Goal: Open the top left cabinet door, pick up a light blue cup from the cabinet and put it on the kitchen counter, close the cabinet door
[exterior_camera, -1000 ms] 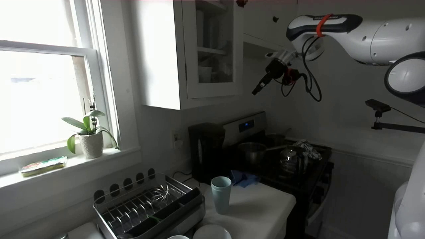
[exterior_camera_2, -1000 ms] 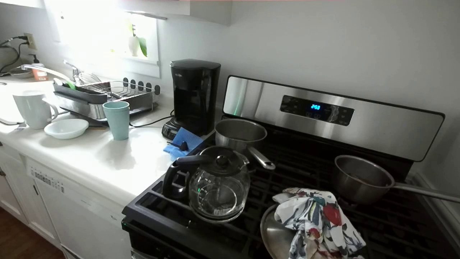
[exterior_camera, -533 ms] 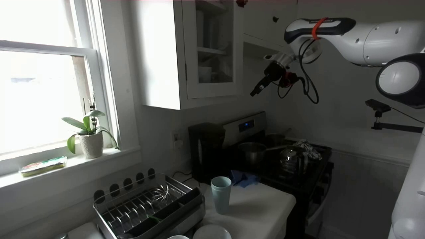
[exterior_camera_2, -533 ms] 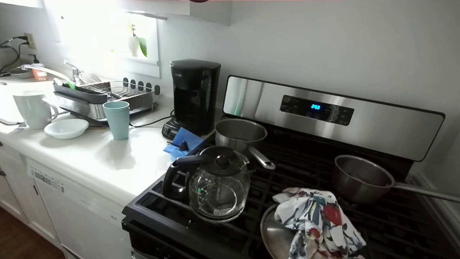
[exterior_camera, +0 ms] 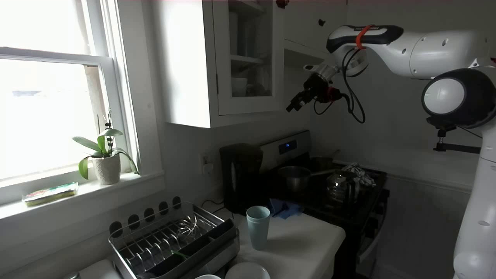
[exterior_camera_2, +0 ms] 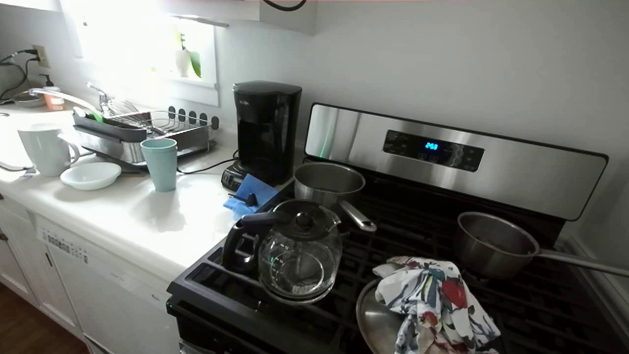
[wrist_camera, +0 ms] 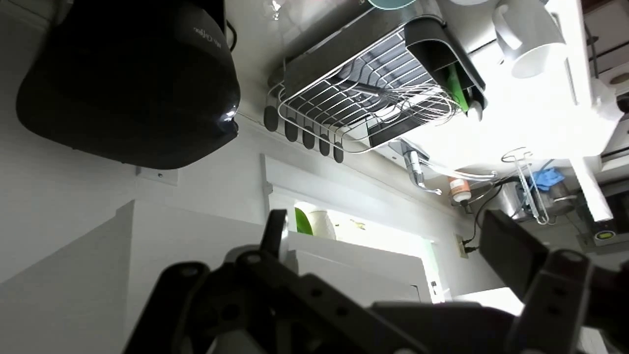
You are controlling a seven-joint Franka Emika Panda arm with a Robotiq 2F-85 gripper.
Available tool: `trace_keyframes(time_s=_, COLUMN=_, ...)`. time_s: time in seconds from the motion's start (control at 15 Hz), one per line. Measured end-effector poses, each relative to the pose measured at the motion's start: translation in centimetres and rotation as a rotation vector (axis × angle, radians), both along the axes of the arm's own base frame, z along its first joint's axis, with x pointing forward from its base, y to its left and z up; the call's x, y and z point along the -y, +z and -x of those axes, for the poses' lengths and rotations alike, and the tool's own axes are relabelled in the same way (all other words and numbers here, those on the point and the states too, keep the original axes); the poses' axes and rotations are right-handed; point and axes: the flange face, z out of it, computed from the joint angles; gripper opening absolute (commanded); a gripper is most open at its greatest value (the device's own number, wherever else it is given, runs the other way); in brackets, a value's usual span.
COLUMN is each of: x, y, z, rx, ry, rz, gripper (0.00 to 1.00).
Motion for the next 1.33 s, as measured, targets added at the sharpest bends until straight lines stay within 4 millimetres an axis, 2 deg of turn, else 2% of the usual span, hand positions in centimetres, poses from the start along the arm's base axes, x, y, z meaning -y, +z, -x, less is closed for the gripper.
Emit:
trace_keyframes(time_s=1.0, x=-0.8, y=0.3, z=-2.7, rx=0.091, ry=0.075, rz=-0.008, gripper=1.00)
trace_keyframes(time_s=1.33, x=-1.6, y=0.3, z=-2.5, rx=0.076, ry=0.115, rz=-0.071, gripper=1.00)
